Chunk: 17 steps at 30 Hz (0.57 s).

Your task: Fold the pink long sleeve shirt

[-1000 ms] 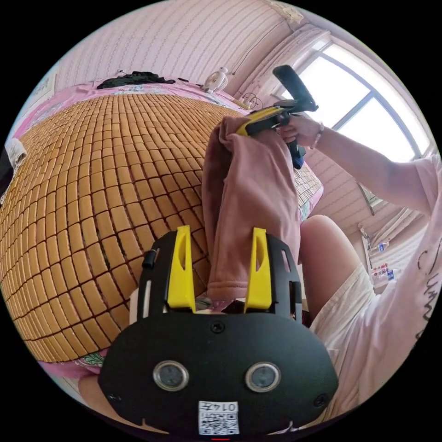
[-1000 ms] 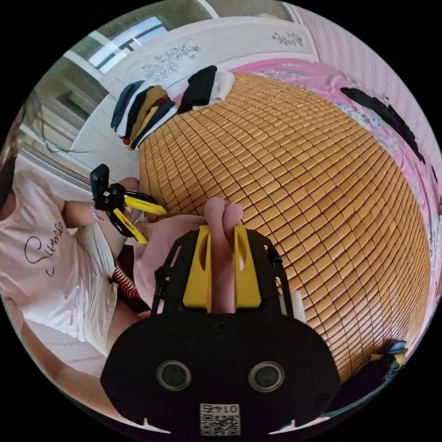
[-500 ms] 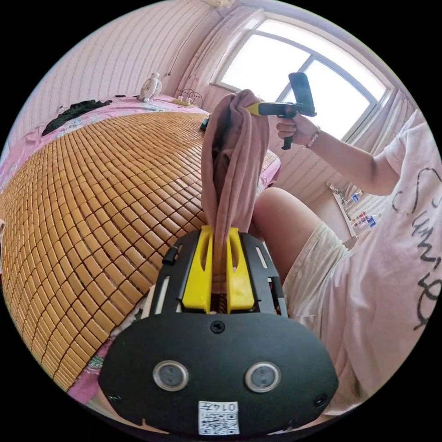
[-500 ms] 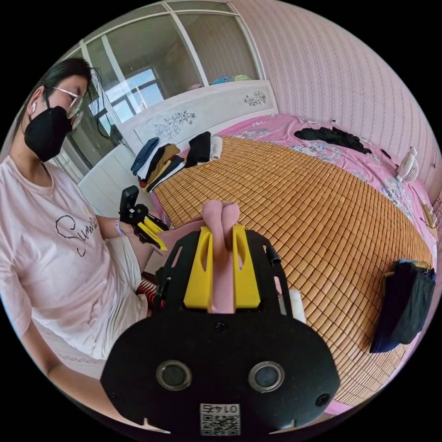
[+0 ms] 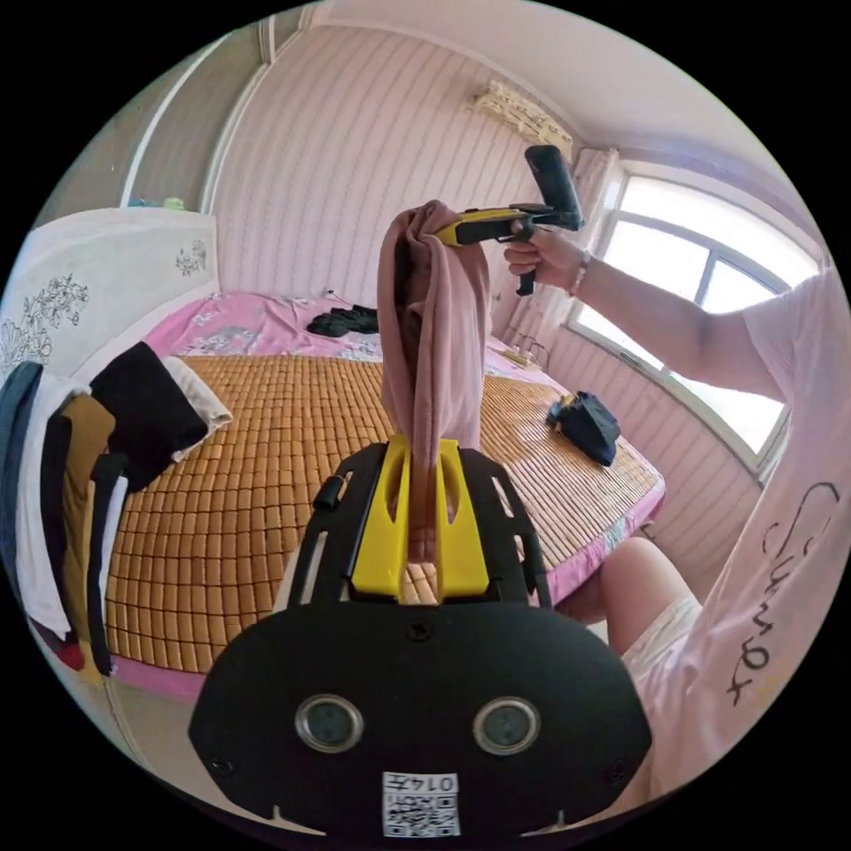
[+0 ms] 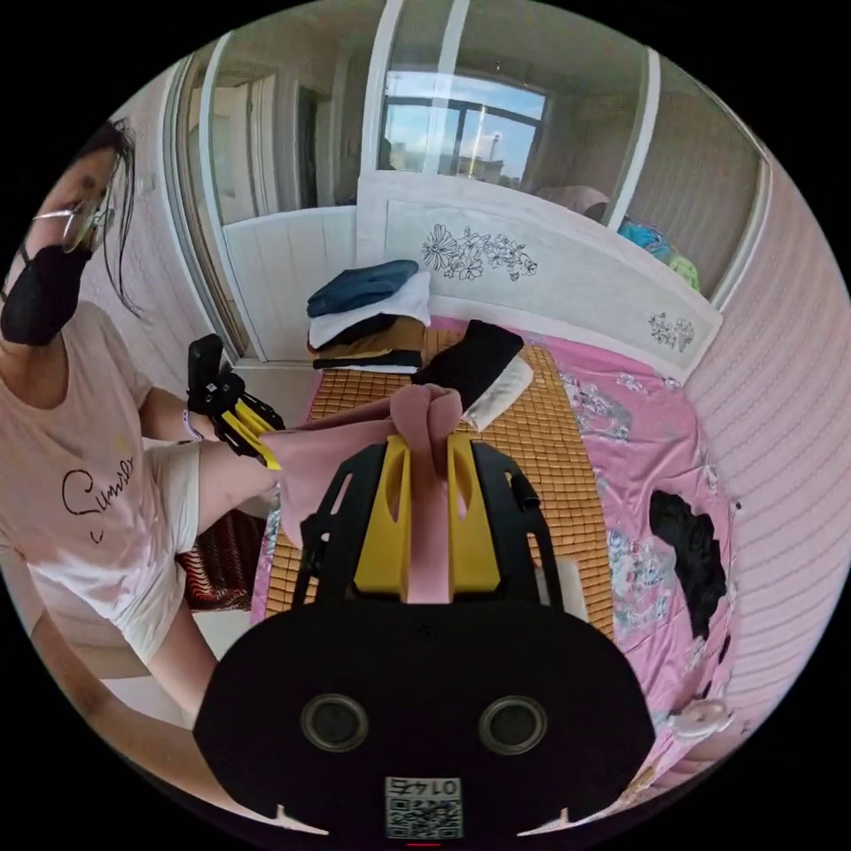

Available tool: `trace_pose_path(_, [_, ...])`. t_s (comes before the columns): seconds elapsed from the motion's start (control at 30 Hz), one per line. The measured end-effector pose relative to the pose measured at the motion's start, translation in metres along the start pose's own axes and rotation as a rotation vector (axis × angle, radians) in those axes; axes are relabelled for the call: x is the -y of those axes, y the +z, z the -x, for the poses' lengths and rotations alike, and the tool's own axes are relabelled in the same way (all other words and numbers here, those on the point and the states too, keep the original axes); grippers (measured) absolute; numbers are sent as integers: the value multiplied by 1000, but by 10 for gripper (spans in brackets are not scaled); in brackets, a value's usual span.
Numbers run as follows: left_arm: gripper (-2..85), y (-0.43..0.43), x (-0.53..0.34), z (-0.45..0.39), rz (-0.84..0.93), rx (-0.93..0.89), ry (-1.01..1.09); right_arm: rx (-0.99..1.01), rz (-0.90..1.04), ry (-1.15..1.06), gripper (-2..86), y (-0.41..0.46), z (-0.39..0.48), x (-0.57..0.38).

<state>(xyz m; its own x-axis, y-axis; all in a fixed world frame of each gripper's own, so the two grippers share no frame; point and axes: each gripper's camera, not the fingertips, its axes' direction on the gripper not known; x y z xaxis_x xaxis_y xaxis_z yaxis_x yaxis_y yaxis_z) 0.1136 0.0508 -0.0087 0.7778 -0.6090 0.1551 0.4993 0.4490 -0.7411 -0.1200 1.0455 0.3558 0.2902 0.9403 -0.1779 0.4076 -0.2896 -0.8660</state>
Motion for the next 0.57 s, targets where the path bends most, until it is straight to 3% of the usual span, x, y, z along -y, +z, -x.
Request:
trace_pose_path(0.1, [56,-13,31,61,-115,131,-98,-26,111,-119,97,51,-43,121])
trace_pose_path(0.17, [89,-24,51,129,-170,224,-275,-58,142,-10,124,99,-76,193])
trace_pose_path(0.27, [112,-28,42,183,-108,371,-407,-10,131,347,125,179,-113,241])
trace_pose_path(0.37, [111,-28,9,164,5,423,-324,-5,23,382,103,223,-83,207])
trace_pose_path(0.47, [103,-27,-33,117,88,420,-250,-64,111,335,91,249,-29,109])
trace_pose_path(0.57, [90,-27,-66,66,115,361,-225,-250,222,383,82,229,50,-33])
